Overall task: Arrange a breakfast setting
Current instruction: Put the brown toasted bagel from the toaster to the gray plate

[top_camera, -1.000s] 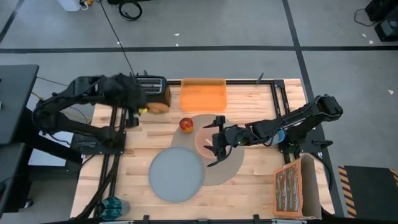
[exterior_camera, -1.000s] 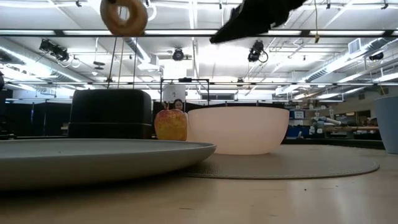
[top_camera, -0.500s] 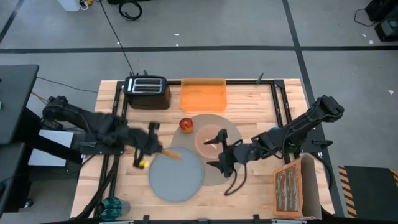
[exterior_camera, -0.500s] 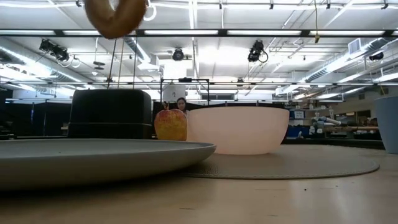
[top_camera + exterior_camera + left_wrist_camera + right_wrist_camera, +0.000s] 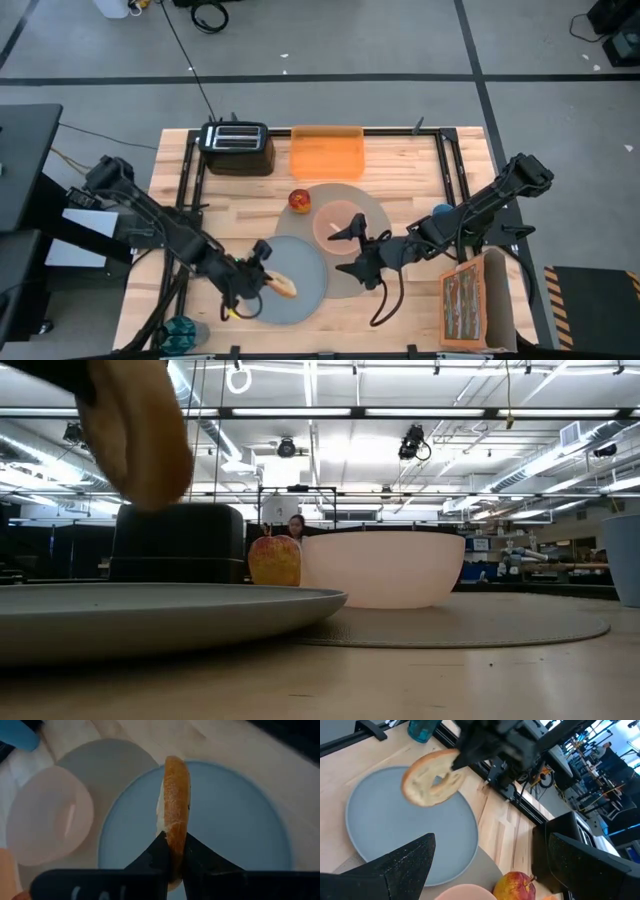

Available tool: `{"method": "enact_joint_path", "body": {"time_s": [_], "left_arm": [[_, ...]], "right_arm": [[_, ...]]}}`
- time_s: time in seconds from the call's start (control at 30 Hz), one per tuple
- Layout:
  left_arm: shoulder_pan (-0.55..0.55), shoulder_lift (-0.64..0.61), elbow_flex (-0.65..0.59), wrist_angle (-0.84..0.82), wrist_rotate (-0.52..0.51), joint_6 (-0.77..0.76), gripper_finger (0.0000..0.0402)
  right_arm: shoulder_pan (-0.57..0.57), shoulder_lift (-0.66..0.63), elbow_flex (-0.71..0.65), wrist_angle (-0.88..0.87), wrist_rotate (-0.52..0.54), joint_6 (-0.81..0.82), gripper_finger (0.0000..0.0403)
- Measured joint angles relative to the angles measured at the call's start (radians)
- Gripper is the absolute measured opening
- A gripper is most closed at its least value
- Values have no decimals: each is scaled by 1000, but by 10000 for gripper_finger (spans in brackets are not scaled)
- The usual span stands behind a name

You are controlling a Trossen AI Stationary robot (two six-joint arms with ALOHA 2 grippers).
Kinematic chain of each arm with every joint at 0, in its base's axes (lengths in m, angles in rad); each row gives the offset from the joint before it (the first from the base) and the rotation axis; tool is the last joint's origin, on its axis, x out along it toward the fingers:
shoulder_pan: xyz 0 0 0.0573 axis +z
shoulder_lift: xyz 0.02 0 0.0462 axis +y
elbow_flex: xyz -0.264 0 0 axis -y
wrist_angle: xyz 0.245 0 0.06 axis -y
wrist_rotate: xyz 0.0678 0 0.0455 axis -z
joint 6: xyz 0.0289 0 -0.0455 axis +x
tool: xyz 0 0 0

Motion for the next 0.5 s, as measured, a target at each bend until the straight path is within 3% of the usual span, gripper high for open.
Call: {"method": "enact_joint_path", "body": {"time_s": [0.33,0.5], "left_arm": [[-57,162,0,1,-218,40,37],[-102,197,1,1,-241,59,38]], "right_arm": [[-40,0,-1,-1,-1,27,399],[-52,0,-1,-1,-3,29,399]]}}
